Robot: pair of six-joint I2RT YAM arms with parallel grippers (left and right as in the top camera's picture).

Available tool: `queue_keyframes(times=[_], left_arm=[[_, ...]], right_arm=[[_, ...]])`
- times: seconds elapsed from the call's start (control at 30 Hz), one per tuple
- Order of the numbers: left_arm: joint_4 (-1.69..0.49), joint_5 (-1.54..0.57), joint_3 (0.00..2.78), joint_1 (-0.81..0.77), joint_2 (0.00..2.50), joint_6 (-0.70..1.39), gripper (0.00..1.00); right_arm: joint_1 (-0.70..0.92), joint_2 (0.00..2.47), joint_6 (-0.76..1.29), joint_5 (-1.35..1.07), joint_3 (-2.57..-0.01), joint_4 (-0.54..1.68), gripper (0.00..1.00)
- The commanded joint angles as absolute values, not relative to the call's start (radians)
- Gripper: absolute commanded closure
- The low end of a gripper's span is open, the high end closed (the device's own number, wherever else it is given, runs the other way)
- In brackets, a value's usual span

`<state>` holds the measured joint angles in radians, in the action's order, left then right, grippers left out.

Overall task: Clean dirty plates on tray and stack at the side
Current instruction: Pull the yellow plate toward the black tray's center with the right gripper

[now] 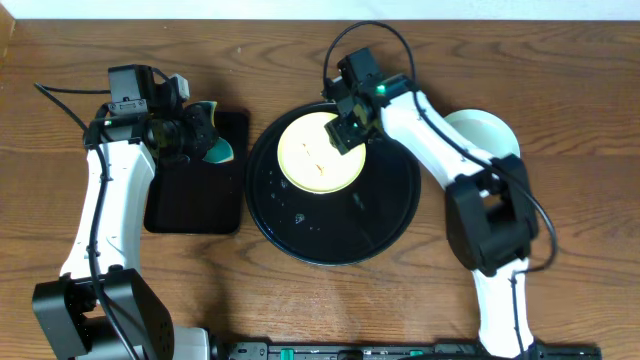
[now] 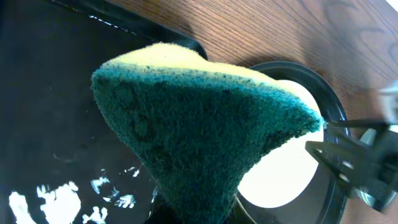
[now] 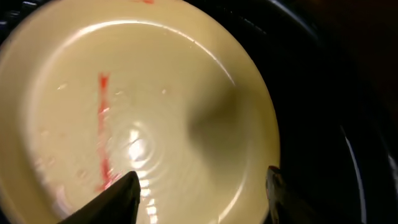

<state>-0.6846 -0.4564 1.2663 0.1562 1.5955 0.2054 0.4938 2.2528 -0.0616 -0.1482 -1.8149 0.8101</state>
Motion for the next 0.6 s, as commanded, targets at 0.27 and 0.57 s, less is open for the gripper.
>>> queue_keyframes(times=[0.27,0.57], left_arm=[[-0.683,-0.451,1.262,0.158,1.601,0.204,0.92],[-0.677,-0.451,1.262,0.158,1.601,0.204,0.92]], right_arm=[[0.489,2.325,0.030,-0.053,-1.847,0.771,0.40],[0.509,2.326,0.336,-0.059,-1.845,0.953,0.53]])
